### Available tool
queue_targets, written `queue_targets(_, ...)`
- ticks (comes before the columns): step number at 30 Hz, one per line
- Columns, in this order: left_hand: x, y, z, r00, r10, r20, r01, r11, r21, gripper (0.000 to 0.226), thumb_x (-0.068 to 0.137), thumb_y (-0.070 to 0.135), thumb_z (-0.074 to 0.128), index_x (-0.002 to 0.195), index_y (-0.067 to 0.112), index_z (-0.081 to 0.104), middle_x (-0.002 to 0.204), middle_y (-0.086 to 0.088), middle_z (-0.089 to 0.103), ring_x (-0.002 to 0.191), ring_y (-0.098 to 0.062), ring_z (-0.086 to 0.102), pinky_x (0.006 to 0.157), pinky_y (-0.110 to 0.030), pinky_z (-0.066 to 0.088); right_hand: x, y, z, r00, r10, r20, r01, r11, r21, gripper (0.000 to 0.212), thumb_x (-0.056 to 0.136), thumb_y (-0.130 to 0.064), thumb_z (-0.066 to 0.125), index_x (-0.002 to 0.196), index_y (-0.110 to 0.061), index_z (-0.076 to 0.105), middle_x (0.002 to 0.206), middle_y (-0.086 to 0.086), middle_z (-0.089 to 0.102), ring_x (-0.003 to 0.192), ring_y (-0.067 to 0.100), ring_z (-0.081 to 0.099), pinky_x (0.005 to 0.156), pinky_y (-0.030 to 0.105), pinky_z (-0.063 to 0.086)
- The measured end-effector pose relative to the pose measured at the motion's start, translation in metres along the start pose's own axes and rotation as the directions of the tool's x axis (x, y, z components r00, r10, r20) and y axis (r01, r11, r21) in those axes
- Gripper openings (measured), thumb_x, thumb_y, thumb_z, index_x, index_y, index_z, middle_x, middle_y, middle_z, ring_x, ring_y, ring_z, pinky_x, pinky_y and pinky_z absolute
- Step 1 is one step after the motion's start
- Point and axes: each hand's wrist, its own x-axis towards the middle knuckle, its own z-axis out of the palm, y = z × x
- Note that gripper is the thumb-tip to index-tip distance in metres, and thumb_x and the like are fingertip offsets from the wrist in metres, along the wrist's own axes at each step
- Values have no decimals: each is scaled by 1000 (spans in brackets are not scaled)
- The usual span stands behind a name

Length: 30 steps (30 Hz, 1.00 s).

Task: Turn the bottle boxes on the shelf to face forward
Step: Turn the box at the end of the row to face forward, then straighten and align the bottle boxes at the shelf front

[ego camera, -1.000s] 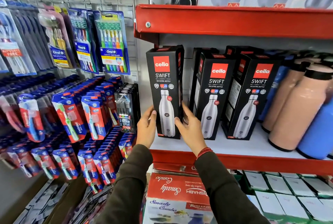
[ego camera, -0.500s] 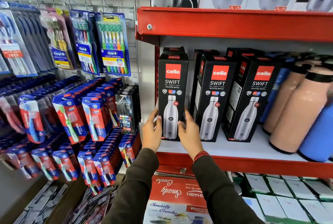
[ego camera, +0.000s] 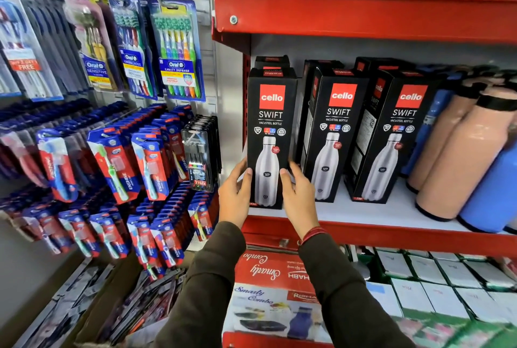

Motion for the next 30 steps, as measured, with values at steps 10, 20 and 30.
queue_targets(10,-32,13,-8,999,-25,-23,25,1000,-13,37,100,30,55,136,34,53,113,44,56,109,27,53,90,2,40,-30,-10,-14,999,-15,-34,17,998,53,40,99,-28,54,138,-18,56,100,-43,53,83,-30,55,73,-8,36)
queue_targets(20,-41,17,-6,998,-9,-66,11,1000,27,38,98,36,56,136,35,55,116,36,58,106,26,55,90,1,43,-39,-17,-22,1000,-19,-23,20,999,39,35,98,-32,54,132,-27,59,101,-35,59,80,-24,58,70,-6,37)
queue_targets(30,-65,44,35,867,287,-406,-234,956,176,31,101,22,50,130,34,53,123,7,55,114,-19,53,99,-46,46,-24,-11,-72,964,-48,-263,73,993,89,29,99,-23,53,127,-23,60,128,1,50,113,18,59,94,21,50)
